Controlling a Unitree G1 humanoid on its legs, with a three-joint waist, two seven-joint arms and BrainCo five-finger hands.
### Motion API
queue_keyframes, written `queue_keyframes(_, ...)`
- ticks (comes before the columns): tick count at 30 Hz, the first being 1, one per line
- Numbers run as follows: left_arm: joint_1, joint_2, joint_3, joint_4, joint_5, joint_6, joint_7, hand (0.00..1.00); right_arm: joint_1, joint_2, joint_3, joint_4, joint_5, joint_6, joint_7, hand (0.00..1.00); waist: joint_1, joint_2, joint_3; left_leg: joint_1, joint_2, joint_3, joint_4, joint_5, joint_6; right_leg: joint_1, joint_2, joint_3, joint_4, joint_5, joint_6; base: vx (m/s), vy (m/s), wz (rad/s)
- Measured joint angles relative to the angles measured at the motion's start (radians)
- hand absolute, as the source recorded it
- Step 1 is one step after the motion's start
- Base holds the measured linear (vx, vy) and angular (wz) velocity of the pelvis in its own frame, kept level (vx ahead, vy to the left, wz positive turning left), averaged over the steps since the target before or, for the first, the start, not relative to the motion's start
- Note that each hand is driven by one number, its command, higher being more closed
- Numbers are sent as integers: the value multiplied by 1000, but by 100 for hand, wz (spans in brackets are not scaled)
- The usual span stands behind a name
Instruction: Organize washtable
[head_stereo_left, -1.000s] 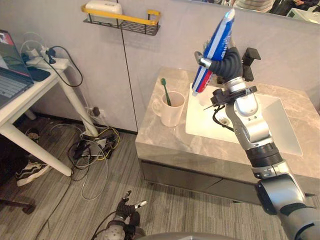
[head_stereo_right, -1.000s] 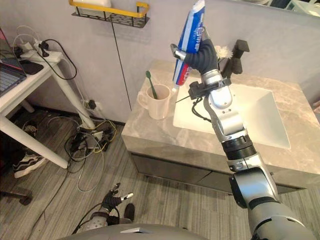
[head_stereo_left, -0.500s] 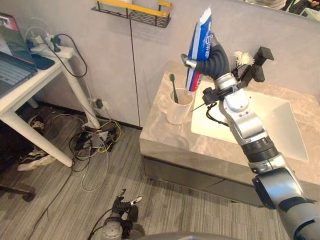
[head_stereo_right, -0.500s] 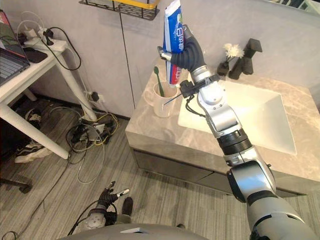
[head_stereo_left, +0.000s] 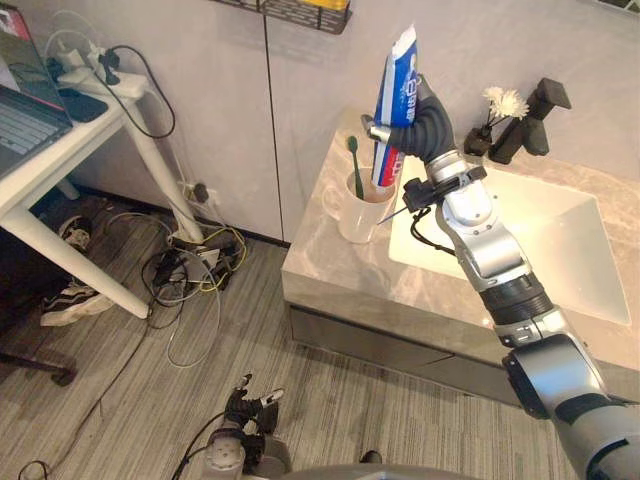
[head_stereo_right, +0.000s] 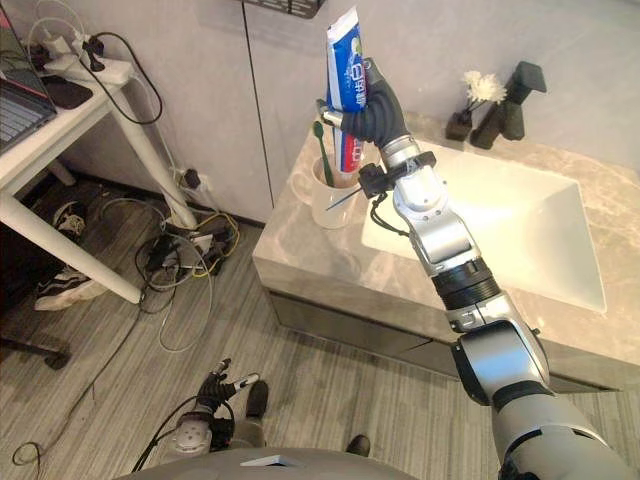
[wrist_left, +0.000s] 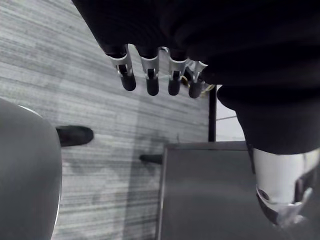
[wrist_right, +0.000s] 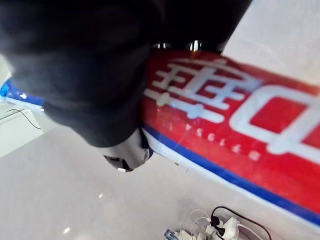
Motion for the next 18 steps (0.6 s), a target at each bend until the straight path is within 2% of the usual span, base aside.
queue_keyframes(13, -9, -1, -6, -6, 0, 0, 4, 0, 32, 45, 26, 7, -1, 12, 0, 100, 16, 4, 18, -13, -2, -7, 0, 3, 1, -9, -1, -7, 3, 0, 0, 7, -2, 2)
queue_keyframes(18, -21, 2, -6, -5, 0, 0, 14, 0, 69, 72, 29, 7, -1, 13, 0, 100, 18, -4, 32, -15, -3, -8, 0, 3, 2, -10, -2, -8, 3, 0, 0, 0, 0, 0)
